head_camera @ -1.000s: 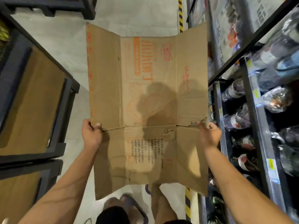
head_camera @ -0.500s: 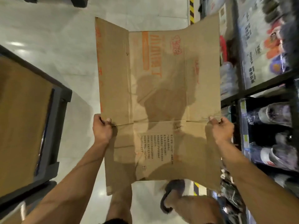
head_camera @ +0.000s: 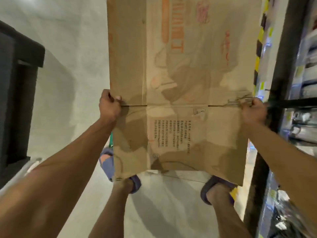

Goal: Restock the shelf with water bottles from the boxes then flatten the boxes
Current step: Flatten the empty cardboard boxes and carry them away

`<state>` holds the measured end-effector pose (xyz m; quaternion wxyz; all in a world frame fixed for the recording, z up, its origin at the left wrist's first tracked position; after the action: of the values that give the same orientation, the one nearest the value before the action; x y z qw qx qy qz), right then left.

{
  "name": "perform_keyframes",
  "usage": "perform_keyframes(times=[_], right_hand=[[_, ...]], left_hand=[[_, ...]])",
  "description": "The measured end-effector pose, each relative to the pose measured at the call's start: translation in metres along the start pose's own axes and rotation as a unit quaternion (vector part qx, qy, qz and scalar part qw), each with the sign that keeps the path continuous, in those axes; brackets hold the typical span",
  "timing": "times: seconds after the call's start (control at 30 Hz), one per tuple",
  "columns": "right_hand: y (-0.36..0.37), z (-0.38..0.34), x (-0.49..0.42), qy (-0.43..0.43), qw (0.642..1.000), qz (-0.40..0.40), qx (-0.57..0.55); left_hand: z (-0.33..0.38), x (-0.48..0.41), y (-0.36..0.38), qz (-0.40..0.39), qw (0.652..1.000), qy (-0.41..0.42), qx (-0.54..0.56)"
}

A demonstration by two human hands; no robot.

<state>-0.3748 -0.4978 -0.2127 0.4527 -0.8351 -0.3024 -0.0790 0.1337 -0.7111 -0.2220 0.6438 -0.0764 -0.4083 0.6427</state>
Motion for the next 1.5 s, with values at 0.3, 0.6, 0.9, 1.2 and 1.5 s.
perform_keyframes(times=[0.3,0.6,0.9,1.2,1.5], right_hand=[[0.120,0.100,-0.086,0.011,0.997,-0.060,0.057],[0.143,0.144,-0.111,0.082,0.988,-0.088,0.102],[0.156,0.126,-0.139,0.073,0.992,-0.086,0.062],[0.188,0.108,-0.123,0.061,0.993,-0.088,0.041],[0.214,0.105,-0.112,0.133,0.980,-0.146,-0.034]], left_hand=[[-0.122,-0.062,0.100,-0.029,0.996,-0.083,-0.003],[-0.165,-0.086,0.130,-0.026,0.983,-0.179,0.022],[-0.148,-0.131,0.124,0.031,0.992,-0.124,-0.003],[-0.163,-0.183,0.097,0.025,0.983,-0.154,-0.093],[-0.179,-0.181,0.094,-0.019,0.978,-0.203,0.029]])
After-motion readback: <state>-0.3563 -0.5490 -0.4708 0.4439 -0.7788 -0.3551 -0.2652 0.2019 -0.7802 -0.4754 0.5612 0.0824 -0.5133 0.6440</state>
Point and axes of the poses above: each hand's wrist, its own x-axis away from the middle knuckle, its own y-axis out of the palm, z = x × y, the point moved 10 cm from there along -x, towards the middle knuckle
